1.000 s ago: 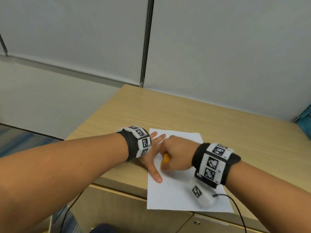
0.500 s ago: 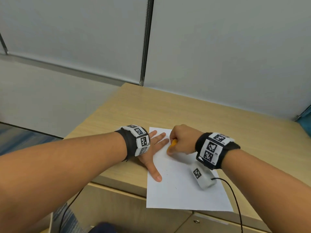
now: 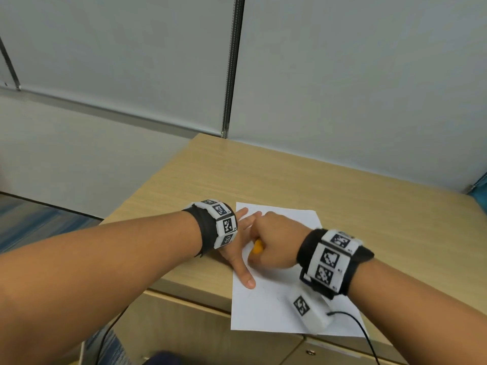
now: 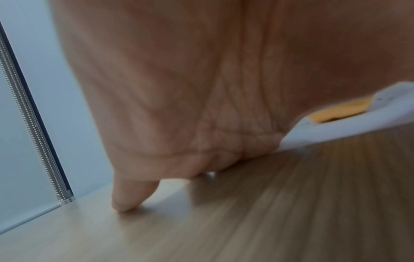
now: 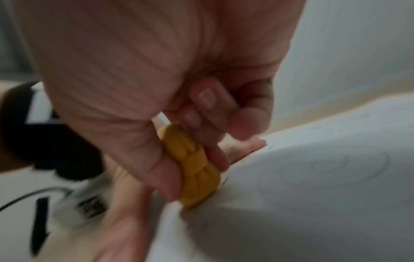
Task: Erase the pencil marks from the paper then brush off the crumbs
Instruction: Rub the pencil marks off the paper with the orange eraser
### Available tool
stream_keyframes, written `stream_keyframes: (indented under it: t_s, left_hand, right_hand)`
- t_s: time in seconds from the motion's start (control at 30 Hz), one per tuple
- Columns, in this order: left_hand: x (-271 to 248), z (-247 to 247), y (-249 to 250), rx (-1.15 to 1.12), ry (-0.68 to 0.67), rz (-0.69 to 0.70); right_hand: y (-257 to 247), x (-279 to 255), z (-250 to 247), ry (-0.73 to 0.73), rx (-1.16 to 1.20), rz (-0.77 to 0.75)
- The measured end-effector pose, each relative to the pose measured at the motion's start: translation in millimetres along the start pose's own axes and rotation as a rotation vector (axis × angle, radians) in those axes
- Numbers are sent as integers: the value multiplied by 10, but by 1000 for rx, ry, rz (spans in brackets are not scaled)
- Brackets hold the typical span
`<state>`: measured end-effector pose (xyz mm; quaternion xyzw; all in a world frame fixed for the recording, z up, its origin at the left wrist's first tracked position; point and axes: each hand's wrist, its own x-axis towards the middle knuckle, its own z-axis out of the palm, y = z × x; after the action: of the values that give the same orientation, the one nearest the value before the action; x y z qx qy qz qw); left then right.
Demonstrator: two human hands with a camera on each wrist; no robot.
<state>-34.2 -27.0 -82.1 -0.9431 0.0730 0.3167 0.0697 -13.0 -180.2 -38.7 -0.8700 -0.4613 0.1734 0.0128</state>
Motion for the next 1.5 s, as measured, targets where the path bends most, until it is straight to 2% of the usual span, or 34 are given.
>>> stream_keyframes:
  t_s: [0.13, 0.17, 0.3, 0.33, 0.5, 0.67, 0.83, 0.93, 1.0, 1.23, 1.37, 1.5]
  left_hand:
    - [-35, 35, 1, -47, 90, 12]
    - [-36, 36, 7, -41, 92, 14]
    - [-89, -27, 45, -12, 50, -3]
    - [-99, -35, 46, -14, 52, -3]
    - [-103, -6, 47, -42, 75, -33]
    - [-223, 56, 150, -110, 111, -119]
    - [-386, 94, 445, -126, 221, -231]
    - [-570, 90, 560, -94, 313, -238]
    - [-697, 101, 623, -67, 323, -231]
    - [-1039, -25, 695, 80, 140, -195]
    - [-863, -309, 423, 121, 152, -198]
    - [-511, -386, 110, -29, 133, -57]
  right_hand:
    - [363, 190, -208, 148, -27, 228]
    - [394, 209, -203, 170, -24, 242]
    - [148, 109, -34, 33, -23, 97]
    - [163, 92, -33, 27, 3, 100]
    - [422, 114, -196, 141, 20, 318]
    - [425, -66, -249, 150, -9, 375]
    - [496, -283, -156, 75, -133, 420]
    - [477, -282, -101, 68, -136, 401]
    - [453, -266, -101, 65, -142, 374]
    - [454, -217, -46, 117, -122, 237]
    - [461, -231, -46, 123, -92, 158]
    - [438, -189, -81, 191, -70, 128]
